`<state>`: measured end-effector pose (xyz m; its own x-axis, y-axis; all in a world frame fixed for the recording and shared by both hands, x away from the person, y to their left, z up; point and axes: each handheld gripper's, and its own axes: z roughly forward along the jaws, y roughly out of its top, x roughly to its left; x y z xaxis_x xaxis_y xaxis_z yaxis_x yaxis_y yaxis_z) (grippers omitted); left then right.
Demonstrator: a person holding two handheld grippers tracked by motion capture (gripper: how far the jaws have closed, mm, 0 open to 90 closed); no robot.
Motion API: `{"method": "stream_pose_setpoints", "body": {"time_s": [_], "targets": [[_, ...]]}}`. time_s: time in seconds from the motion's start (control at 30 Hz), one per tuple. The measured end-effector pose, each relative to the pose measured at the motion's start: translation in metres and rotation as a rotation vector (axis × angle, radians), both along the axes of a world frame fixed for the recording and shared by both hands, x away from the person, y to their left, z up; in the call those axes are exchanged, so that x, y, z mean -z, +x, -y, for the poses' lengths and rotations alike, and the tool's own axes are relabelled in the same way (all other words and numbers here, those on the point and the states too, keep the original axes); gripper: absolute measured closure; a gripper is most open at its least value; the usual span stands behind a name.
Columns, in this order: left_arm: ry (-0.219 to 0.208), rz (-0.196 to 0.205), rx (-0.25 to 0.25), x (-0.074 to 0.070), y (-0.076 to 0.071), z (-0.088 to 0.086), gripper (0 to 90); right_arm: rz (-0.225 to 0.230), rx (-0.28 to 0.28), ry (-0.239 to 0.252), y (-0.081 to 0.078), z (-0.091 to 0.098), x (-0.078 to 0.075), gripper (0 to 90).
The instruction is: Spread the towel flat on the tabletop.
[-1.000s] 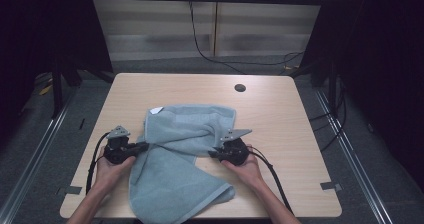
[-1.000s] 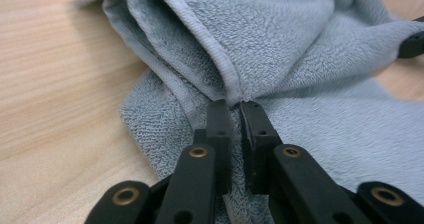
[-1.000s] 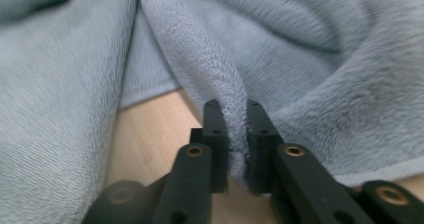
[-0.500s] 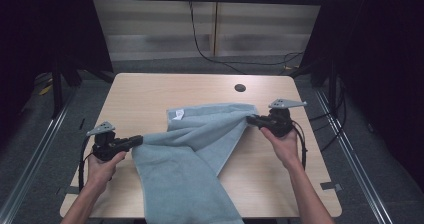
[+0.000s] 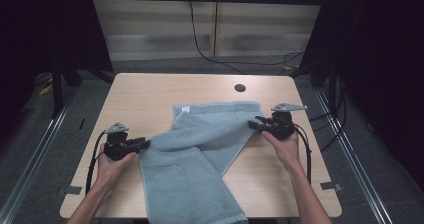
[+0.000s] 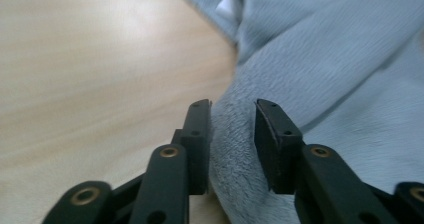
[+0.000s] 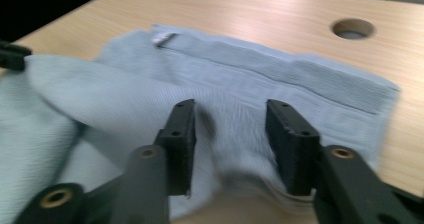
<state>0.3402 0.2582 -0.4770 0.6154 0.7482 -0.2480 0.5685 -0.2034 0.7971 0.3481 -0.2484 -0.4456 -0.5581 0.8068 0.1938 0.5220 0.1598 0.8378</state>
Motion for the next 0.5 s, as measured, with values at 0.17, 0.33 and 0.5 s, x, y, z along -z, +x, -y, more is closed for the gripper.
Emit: {"method": "stream_pose_setpoints", "body": {"time_s": [0.17, 0.33, 0.5], "targets": [[-0.015, 0.036, 0.173, -0.016, -0.031, 0.011, 63.4, -0.008, -0.081, -0.001, -0.03, -0.022, 0.006, 55.6], [0.076, -0.041, 0.3, 0.009, -0.049, 0.039, 61.8, -0.034, -0.196, 0.015, -0.06, -0.043, 0.019, 64.2], [0.126, -0.047, 0.314, 0.022, -0.048, 0.054, 54.3, -0.133, -0.295, -0.012, -0.058, -0.069, 0.043, 57.2]]}}
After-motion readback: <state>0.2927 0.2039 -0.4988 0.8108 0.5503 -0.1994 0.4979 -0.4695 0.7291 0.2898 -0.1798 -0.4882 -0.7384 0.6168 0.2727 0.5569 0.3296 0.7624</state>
